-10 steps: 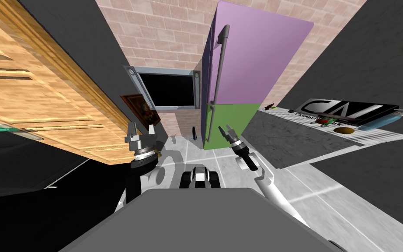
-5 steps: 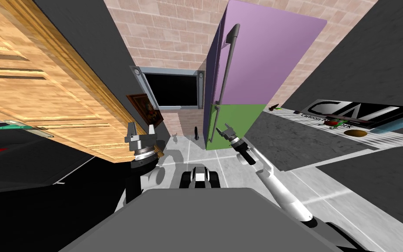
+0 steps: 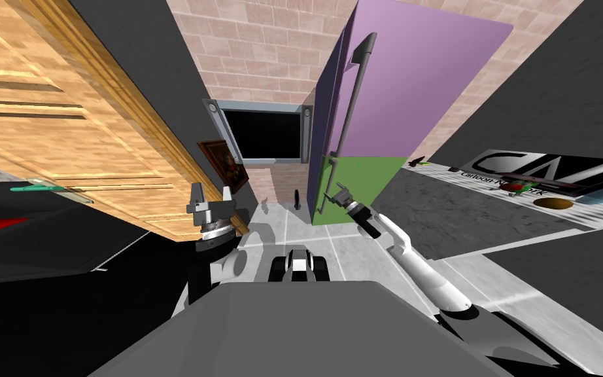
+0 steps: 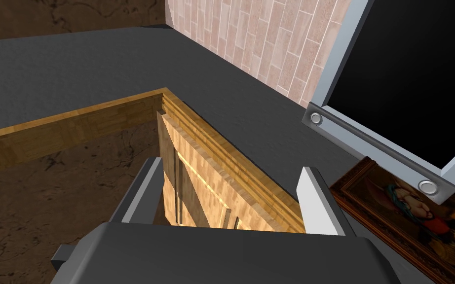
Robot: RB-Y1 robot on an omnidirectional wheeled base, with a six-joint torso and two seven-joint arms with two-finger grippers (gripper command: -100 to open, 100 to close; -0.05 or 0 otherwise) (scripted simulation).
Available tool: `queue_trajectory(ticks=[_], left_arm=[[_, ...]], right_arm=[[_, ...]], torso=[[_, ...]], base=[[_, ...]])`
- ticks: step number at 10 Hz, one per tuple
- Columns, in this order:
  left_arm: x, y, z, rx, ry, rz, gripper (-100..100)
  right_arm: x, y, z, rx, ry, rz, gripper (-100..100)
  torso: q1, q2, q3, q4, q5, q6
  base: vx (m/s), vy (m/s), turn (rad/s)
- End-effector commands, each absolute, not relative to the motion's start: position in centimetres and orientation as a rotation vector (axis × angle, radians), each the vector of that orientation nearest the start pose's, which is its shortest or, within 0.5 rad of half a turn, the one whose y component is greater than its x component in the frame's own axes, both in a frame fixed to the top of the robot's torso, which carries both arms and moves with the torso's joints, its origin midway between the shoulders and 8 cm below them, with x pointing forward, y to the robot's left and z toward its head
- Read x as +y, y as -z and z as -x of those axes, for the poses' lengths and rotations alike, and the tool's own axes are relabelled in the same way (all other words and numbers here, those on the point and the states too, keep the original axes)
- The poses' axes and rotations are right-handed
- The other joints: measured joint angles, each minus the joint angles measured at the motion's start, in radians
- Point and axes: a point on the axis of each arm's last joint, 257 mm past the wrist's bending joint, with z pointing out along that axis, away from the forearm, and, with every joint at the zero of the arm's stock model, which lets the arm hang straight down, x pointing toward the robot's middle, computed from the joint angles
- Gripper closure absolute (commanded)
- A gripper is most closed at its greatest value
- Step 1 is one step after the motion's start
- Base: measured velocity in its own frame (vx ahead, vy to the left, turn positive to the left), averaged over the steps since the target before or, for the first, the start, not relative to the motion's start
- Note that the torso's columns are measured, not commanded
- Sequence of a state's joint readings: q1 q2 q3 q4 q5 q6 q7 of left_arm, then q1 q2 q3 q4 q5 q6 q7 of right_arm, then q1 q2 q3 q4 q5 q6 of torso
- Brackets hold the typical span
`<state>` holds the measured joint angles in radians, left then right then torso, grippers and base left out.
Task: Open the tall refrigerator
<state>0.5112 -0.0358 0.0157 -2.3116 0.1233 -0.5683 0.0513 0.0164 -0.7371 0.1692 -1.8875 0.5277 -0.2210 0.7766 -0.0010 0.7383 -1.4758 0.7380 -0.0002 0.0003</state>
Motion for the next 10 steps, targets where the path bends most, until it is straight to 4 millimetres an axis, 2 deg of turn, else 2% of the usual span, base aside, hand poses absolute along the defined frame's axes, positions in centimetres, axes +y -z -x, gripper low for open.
queue_trajectory(ticks=[1,2,4,5,7,8,10], left_arm=[[30.2,-4.7,-32.0,0.422,1.420,0.697,0],[30.2,-4.7,-32.0,0.422,1.420,0.697,0],[30.2,-4.7,-32.0,0.422,1.420,0.697,0],[30.2,-4.7,-32.0,0.422,1.420,0.697,0],[30.2,-4.7,-32.0,0.422,1.420,0.697,0],[30.2,-4.7,-32.0,0.422,1.420,0.697,0],[30.2,-4.7,-32.0,0.422,1.420,0.697,0]], right_arm=[[-22.9,9.0,-51.1,1.208,0.156,0.843,-100],[-23.0,9.0,-51.1,1.204,0.168,0.856,-100],[-25.9,9.7,-52.9,1.195,0.357,0.980,-100],[-25.9,9.7,-52.9,1.192,0.365,0.988,-100],[-29.3,10.1,-54.6,1.177,0.552,1.094,-100],[-29.5,10.0,-54.6,1.174,0.563,1.105,-100],[-33.3,9.8,-56.0,1.154,0.752,1.203,-100]], torso=[[0.000,0.000,0.000,0.000,0.000,0.000],[0.002,-0.001,0.000,0.000,0.000,0.000],[0.002,-0.001,-0.001,0.000,0.000,0.000],[0.002,0.000,0.000,0.000,0.001,0.000],[0.000,-0.001,0.000,0.000,0.000,0.000],[0.002,-0.001,-0.001,0.000,0.000,-0.001],[0.001,0.000,0.000,0.000,0.000,0.000]], base=[[0.029,0.103,0.034],[0.032,0.085,0.010],[0.032,0.113,0.019],[0.030,0.081,0.001],[0.049,0.096,0.008],[0.036,0.080,0.003],[0.043,0.105,0.002]])
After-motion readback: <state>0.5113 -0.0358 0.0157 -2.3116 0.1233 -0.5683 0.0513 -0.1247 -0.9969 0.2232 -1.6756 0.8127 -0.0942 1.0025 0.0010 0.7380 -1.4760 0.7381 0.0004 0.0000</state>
